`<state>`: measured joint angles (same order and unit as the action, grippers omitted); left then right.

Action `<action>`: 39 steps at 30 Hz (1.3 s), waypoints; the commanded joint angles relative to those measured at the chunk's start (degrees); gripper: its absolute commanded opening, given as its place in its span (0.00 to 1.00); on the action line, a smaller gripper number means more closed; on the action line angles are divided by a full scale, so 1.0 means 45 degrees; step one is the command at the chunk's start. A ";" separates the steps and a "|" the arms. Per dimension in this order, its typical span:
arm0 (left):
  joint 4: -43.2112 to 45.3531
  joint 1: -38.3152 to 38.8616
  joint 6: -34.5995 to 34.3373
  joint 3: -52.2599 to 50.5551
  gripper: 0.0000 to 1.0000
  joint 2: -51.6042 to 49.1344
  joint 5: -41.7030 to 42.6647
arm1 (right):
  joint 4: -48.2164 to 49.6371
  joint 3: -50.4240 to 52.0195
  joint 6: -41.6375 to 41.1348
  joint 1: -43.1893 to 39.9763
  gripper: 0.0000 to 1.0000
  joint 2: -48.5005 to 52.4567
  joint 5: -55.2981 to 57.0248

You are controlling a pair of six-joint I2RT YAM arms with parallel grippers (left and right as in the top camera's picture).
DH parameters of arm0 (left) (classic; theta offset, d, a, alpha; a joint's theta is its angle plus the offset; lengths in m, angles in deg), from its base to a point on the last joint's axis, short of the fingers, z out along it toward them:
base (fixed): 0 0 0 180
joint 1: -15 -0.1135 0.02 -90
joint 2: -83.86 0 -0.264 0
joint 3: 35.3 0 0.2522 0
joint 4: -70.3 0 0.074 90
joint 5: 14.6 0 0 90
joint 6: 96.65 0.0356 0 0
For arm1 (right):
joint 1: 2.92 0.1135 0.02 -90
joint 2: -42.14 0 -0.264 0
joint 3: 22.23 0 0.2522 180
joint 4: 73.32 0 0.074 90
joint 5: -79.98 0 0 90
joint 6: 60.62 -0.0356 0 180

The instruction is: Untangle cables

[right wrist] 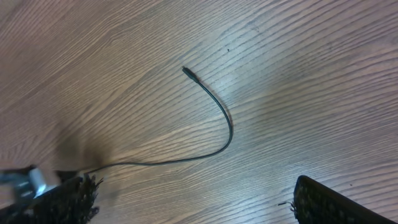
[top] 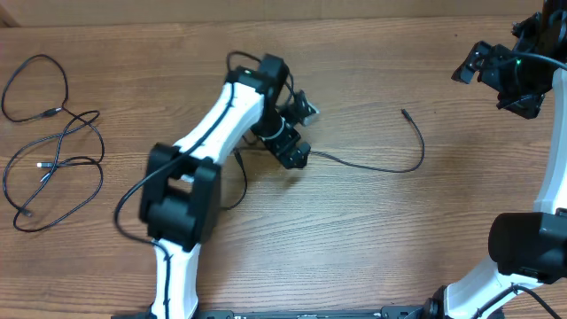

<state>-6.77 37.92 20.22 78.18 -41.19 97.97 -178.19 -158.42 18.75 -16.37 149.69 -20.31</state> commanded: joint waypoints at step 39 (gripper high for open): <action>-0.0874 -0.0010 0.0442 0.0947 1.00 -0.1734 0.0311 | -0.0549 0.0053 0.0058 -0.0005 1.00 -0.0010 -0.0078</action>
<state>-9.09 37.76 20.81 82.12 -47.47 98.58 -180.83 -158.42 18.73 -16.37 149.69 -20.28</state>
